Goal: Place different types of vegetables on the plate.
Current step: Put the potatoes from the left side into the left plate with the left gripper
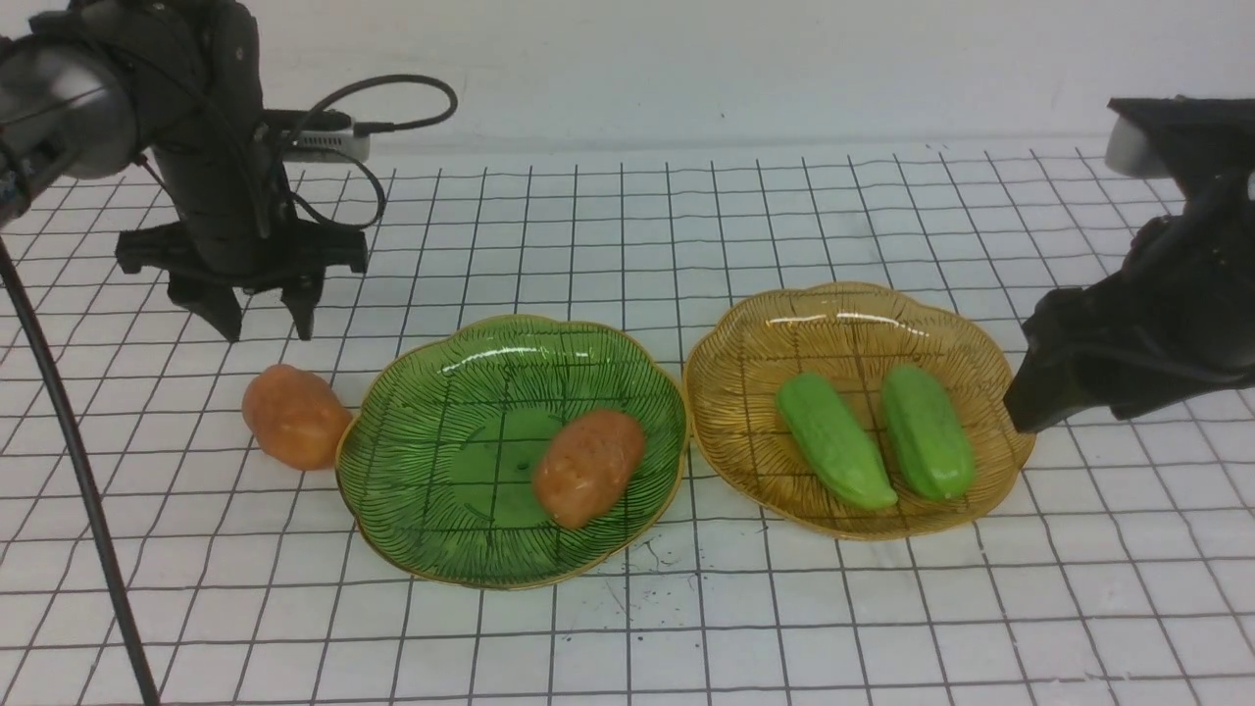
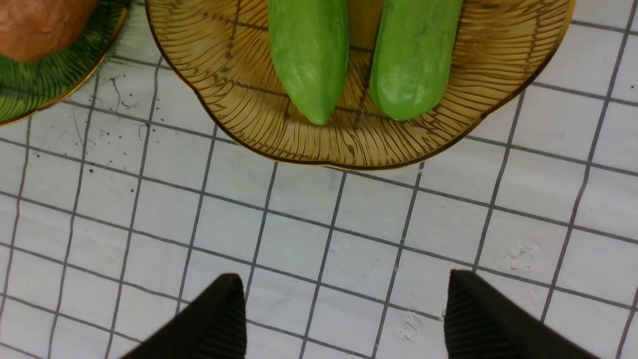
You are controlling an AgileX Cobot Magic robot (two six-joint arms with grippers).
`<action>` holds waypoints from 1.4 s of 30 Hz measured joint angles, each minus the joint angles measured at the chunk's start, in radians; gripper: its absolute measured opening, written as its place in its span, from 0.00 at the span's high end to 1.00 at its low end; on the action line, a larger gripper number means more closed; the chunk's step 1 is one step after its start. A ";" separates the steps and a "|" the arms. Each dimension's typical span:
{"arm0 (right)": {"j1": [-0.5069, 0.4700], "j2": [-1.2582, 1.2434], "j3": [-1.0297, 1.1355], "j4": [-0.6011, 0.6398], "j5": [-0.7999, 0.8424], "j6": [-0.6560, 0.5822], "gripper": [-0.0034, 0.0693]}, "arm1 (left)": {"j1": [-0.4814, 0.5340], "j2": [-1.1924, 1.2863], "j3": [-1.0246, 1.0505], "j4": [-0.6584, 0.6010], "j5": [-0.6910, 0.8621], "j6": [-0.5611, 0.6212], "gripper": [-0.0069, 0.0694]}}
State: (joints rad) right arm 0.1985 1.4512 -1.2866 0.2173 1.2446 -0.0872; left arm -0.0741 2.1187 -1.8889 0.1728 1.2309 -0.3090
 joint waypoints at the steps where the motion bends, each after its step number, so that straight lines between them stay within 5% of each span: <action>1: 0.000 0.000 0.000 0.000 0.000 0.000 0.28 | 0.000 0.009 0.000 0.000 0.000 -0.032 0.25; 6: 0.000 0.000 0.000 0.000 0.000 0.000 0.28 | 0.000 0.063 0.000 -0.001 -0.001 -0.137 0.06; 12: 0.000 0.000 0.000 0.000 0.000 0.000 0.28 | 0.000 0.141 0.000 -0.011 -0.004 -0.146 0.04; 17: 0.000 0.000 0.000 0.001 0.000 0.000 0.28 | 0.000 0.162 0.000 -0.016 -0.004 -0.146 0.10; 22: 0.000 0.000 0.000 0.001 0.000 0.000 0.28 | 0.000 0.163 0.000 -0.017 -0.004 -0.102 0.33; 33: 0.000 0.000 0.000 0.001 0.000 0.000 0.28 | 0.000 0.070 -0.041 0.006 -0.004 -0.030 0.33; 42: 0.000 0.000 0.000 0.019 -0.008 0.000 0.28 | -0.119 -0.017 -0.068 -0.265 -0.002 0.118 0.33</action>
State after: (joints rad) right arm 0.1985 1.4512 -1.2866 0.2364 1.2368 -0.0872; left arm -0.1928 2.1019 -1.9574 -0.0923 1.2290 -0.1905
